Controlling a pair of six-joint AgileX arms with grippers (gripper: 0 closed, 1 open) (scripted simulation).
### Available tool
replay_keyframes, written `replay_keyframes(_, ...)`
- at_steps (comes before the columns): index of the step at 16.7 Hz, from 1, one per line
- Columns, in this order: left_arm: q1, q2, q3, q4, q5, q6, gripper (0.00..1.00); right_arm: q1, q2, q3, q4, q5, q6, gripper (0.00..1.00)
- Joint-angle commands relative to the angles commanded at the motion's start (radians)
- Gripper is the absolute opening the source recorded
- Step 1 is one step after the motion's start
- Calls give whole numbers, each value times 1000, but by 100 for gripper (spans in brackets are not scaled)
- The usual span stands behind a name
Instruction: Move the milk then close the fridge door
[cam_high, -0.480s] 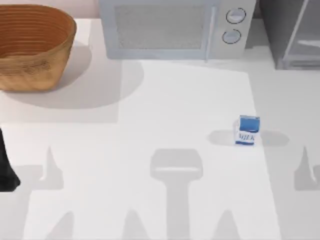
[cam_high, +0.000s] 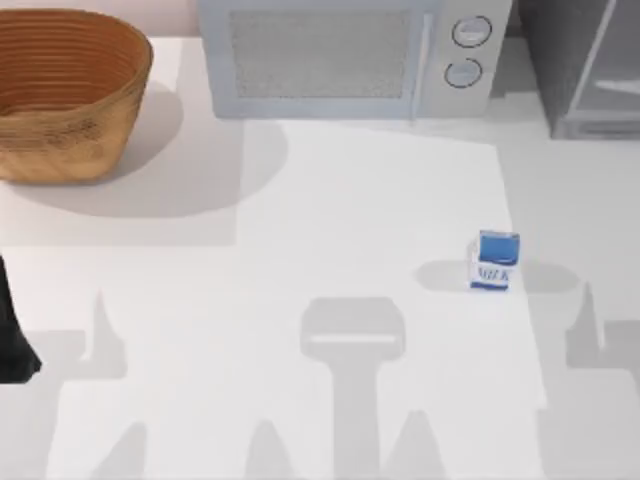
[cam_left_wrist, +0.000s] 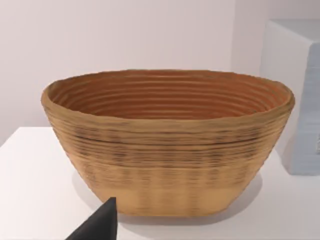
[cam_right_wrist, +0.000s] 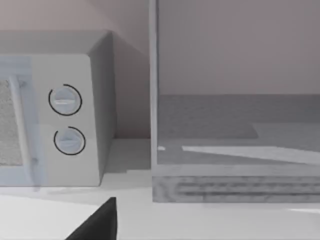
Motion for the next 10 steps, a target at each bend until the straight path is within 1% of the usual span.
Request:
replay_keyframes(7, 0, 0, 0, 0, 0, 0, 100, 462, 376, 8, 352, 467, 6, 100)
replay_keyframes(10, 0, 0, 0, 0, 0, 0, 100, 614, 502, 8, 465, 619, 11, 100)
